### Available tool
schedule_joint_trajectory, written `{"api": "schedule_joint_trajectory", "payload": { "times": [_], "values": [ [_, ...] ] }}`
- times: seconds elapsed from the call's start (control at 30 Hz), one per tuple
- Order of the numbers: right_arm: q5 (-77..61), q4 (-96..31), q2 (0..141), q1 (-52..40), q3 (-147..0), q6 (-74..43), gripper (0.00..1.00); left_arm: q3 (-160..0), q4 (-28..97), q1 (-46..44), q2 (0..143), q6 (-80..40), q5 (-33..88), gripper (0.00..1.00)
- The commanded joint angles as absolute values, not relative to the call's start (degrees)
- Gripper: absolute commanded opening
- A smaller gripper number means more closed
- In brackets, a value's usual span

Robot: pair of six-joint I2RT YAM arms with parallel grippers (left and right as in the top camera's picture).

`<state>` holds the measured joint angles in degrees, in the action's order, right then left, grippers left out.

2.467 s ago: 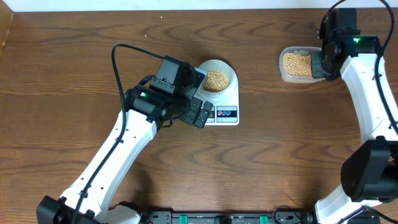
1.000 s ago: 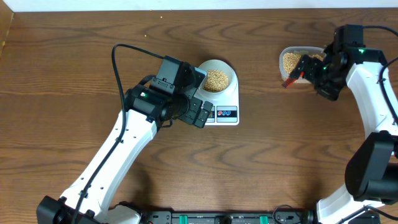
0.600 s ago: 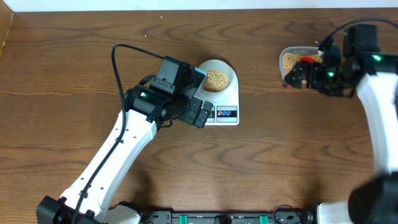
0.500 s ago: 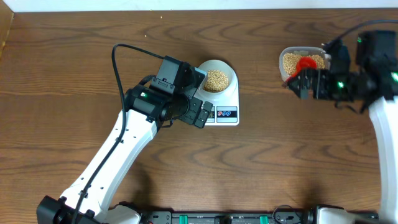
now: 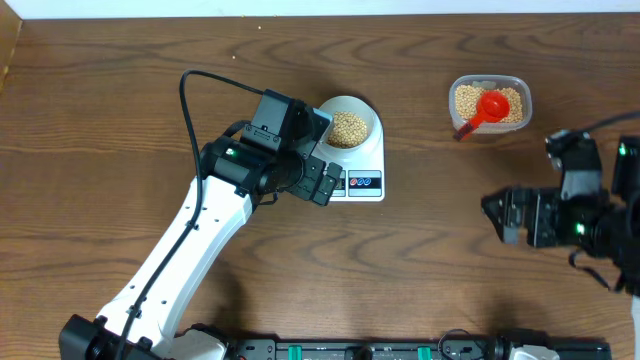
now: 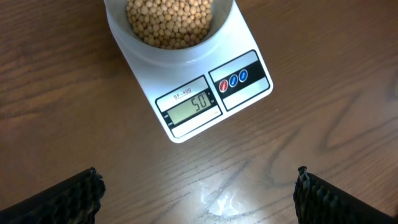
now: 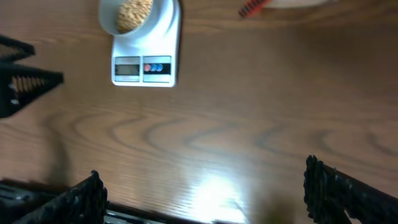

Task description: Scoop item into bowl and weigh 50g on scale

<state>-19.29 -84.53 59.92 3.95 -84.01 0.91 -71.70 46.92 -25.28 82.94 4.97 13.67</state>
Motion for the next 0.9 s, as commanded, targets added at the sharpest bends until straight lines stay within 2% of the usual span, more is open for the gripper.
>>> {"api": "schedule_joint_trajectory", "payload": {
  "times": [0.0, 0.17, 0.3, 0.87],
  "values": [
    [-15.1, -84.8, 56.7, 3.8, -84.4, 2.7, 0.99, -71.4, 47.1, -25.2, 83.1, 6.0, 14.4, 1.00],
    [-15.0, -80.8, 52.0, 3.8, -83.5, 5.5, 0.99, -71.4, 47.1, -25.2, 83.1, 6.0, 14.4, 1.00],
    [-14.9, -72.9, 45.4, 3.8, -77.3, 7.7, 0.99, -71.4, 47.1, -25.2, 83.1, 6.0, 14.4, 1.00],
    [-16.1, -29.8, 15.3, 3.6, -28.9, 10.3, 0.99, -71.4, 47.1, -25.2, 83.1, 6.0, 14.4, 1.00]
  ]
}}
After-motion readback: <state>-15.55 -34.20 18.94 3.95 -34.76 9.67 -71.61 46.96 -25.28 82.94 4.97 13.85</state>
